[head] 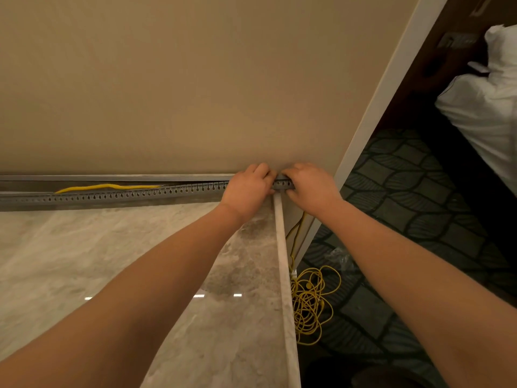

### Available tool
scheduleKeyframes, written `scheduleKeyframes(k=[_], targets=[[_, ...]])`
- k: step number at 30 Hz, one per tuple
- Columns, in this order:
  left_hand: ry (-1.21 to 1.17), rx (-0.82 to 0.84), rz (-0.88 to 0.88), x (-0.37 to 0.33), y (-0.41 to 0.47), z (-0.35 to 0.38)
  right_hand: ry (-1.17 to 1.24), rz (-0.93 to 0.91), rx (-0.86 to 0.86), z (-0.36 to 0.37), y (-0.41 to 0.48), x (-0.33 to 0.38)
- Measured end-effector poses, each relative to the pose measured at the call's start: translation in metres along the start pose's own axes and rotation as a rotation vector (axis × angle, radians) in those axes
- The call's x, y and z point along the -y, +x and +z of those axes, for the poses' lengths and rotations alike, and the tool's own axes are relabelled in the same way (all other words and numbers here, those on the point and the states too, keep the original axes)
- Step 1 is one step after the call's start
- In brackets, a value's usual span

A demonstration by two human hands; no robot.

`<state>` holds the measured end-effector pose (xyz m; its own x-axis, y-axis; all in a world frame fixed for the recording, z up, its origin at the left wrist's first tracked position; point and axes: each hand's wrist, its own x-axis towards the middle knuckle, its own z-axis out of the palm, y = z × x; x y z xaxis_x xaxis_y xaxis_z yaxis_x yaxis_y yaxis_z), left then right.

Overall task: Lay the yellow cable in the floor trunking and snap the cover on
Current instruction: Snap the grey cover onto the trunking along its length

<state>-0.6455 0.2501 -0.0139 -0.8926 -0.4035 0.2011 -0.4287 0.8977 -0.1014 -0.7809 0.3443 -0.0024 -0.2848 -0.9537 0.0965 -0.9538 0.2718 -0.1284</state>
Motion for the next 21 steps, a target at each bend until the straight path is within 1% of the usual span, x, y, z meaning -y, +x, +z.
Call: scheduleKeyframes(k=[2,5,11,21], targets=[[0.018,0.019,-0.031,-0.001,0.000,-0.004,0.003,0.024,0.011,-0.004,0.002,0.002],[0.030,0.028,-0.065,-0.002,0.001,-0.007,-0.059,0.051,0.036,-0.006,0.007,0.006],[0.001,0.014,-0.068,-0.004,-0.001,-0.006,-0.122,0.046,0.035,-0.005,0.007,0.006],[-0.020,-0.059,0.007,0.002,-0.003,-0.005,-0.095,-0.010,-0.108,0.005,-0.001,-0.001]])
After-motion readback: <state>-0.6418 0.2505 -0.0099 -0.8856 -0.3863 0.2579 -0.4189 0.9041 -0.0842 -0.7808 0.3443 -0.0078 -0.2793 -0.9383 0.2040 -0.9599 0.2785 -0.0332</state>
